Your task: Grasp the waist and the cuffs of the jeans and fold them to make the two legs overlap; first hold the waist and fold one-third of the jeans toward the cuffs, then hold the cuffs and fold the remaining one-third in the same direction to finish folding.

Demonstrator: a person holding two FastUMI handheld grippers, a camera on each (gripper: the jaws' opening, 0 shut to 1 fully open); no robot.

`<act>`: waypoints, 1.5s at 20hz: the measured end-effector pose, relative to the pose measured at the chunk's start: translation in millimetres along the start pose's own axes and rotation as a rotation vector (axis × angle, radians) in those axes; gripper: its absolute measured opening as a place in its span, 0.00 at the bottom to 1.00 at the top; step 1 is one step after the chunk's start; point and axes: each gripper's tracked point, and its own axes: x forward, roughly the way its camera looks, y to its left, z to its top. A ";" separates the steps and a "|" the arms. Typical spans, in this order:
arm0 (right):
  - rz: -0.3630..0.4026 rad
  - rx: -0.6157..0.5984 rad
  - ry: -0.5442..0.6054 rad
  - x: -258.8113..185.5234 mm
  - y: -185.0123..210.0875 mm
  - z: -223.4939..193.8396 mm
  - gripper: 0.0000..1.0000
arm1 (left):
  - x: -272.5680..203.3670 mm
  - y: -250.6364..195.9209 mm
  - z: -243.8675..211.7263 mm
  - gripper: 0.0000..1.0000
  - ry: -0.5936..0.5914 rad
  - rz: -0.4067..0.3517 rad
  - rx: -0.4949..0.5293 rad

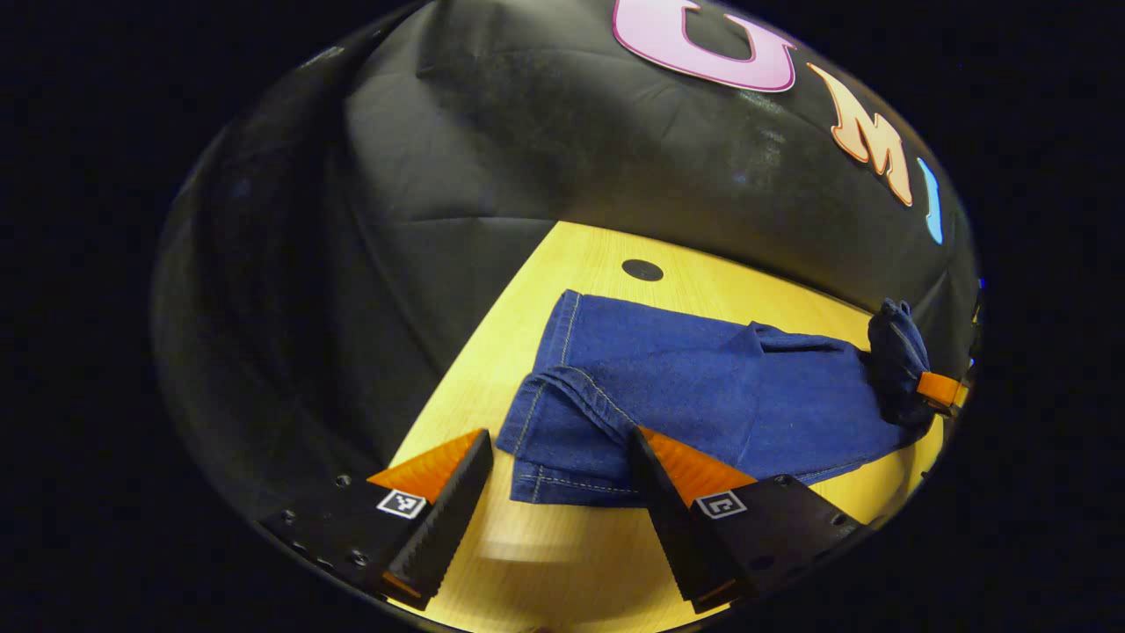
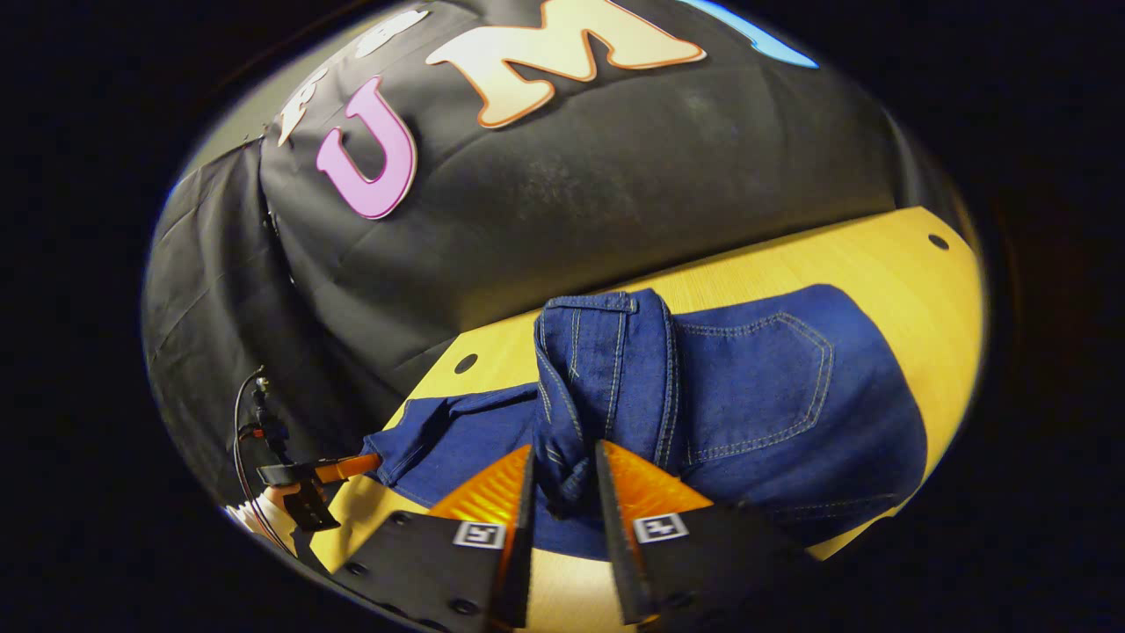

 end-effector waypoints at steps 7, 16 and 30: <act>-0.052 -0.020 -0.116 -73.1 -12.6 75.8 0.95 | 2.4 7.1 -2.3 0.84 0.017 0.052 0.013; -0.194 -0.017 -0.187 -153.2 -59.7 117.6 0.95 | 1.9 -8.5 9.1 0.03 -0.049 -0.004 -0.200; -0.228 -0.001 -0.226 -186.5 -88.0 140.1 0.95 | -60.5 -173.7 110.9 0.00 -0.179 -0.403 -0.384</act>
